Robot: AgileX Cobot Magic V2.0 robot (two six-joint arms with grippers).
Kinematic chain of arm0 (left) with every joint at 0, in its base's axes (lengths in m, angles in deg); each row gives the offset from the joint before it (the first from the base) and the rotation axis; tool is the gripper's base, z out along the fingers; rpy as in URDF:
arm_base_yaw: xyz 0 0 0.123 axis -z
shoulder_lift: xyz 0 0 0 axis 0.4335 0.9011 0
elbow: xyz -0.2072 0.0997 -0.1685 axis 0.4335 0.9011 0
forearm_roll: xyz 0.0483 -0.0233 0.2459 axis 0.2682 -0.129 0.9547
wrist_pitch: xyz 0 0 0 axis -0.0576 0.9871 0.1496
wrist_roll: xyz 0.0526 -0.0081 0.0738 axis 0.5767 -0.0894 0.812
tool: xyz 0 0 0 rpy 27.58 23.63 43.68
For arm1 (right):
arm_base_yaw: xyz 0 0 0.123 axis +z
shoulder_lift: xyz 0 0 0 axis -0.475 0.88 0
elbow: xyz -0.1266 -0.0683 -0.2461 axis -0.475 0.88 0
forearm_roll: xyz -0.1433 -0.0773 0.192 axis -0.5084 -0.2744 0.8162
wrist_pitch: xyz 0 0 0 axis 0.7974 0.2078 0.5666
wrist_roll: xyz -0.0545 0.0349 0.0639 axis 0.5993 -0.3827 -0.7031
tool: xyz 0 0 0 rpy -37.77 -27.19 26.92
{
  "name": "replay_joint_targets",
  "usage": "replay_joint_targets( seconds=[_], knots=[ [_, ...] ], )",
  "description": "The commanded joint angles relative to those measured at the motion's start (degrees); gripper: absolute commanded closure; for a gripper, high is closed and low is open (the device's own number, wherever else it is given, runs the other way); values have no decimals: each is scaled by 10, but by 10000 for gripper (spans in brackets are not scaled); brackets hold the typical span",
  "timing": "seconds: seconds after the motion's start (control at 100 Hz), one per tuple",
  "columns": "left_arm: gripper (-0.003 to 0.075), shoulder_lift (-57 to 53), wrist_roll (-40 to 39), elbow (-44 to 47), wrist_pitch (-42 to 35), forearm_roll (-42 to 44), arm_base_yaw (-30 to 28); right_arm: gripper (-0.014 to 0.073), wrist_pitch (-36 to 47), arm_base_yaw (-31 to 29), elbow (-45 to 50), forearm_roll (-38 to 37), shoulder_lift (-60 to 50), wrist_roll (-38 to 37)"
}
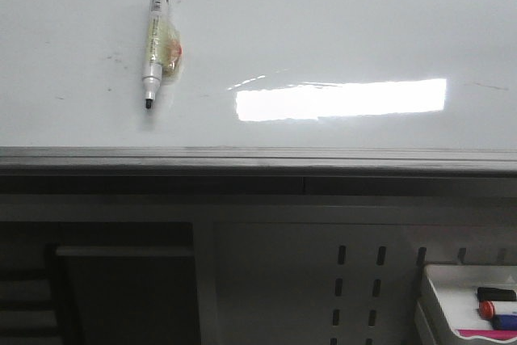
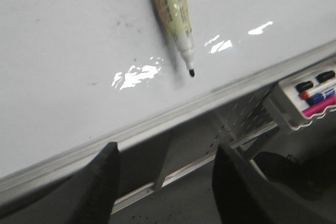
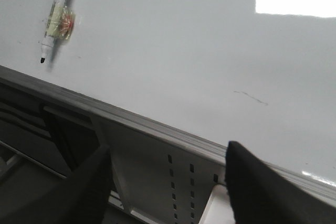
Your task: Write number 4 on whiteboard
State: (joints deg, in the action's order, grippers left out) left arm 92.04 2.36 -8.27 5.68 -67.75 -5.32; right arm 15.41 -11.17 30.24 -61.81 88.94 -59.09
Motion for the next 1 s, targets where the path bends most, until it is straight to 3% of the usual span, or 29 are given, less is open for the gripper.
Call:
replay_joint_targets(
  seconds=[0.0,0.3,0.45,0.99],
  knots=[
    [345,29,-1,-52,-35,-46,16,177,36,0,-21,-1,9,6],
    [346,115,-1,-95,-146,-43,104,177,36,0,-21,-1,14,6],
    [346,157,-1,-95,-214,-76,122,177,36,0,-21,-1,16,6],
    [346,276,-1,-140,-234,-99,122,177,45,0,-21,-1,16,6]
  ],
)
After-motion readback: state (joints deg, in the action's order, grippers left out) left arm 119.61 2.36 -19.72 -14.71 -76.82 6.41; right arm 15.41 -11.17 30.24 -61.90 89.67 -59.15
